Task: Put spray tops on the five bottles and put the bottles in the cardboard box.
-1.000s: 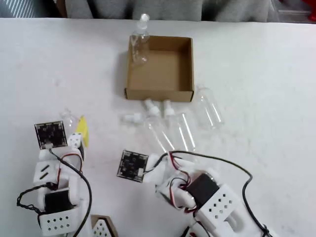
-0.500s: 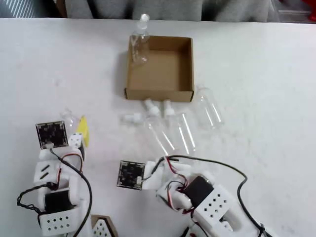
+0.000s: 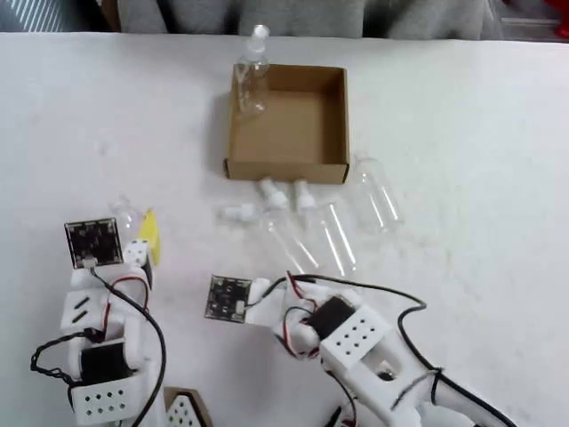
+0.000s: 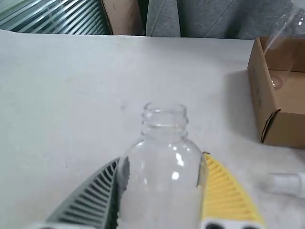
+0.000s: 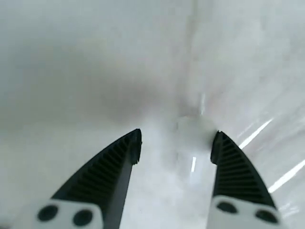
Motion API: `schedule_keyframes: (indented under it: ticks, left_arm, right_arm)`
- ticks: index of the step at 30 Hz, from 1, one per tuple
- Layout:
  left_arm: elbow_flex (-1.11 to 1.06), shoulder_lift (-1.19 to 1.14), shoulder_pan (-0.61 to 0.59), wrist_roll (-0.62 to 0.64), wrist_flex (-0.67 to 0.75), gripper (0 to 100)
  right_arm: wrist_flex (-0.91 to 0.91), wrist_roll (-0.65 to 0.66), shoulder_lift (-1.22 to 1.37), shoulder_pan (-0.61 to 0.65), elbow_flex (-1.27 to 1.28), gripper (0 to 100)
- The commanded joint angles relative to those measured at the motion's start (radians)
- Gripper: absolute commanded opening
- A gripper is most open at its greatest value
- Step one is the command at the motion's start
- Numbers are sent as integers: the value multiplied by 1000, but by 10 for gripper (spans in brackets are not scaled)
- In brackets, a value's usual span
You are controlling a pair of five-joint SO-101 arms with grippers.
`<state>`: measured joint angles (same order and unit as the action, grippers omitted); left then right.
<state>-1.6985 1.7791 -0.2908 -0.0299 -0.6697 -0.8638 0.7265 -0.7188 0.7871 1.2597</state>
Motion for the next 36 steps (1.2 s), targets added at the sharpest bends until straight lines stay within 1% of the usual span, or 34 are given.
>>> schedule_keyframes:
  ticks: [1, 5, 10, 13, 16, 19, 21, 23, 25, 29, 33, 35, 36]
  left_arm:
    - [3, 25, 15, -9, -12, 106]
    - [3, 25, 15, -9, -12, 106]
    - [3, 25, 15, -9, -12, 106]
    - [3, 25, 15, -9, -12, 106]
    - [3, 25, 15, -9, -12, 106]
    - [3, 25, 15, -9, -12, 106]
    - [3, 25, 15, -9, -12, 106]
    - [3, 25, 15, -9, -21, 106]
    - [3, 25, 15, -9, -25, 106]
    - [3, 25, 15, -9, -25, 106]
    - [3, 25, 15, -9, -25, 106]
    - [3, 25, 15, -9, -25, 106]
    - [3, 25, 15, -9, -25, 106]
  right_arm:
    - [35, 9, 48, -18, -34, 215]
    - [35, 11, 116, -18, -69, 199]
    - [24, 11, 182, -18, -114, 62]
    - [10, 11, 177, -18, -132, 39]
    - [-125, 11, 116, -18, -193, 38]
    - [-360, 11, -8, -21, -296, 28]
    - [-503, 11, -110, -51, -371, 15]
    - [-616, 35, -217, -127, -443, 17]
    - [-700, 117, -318, -242, -493, 17]
    - [-786, 301, -476, -572, -489, 17]
    - [-803, 589, -553, -891, -397, 17]
    - [-754, 709, -565, -1027, -338, 16]
    - [-713, 744, -567, -1092, -305, 16]
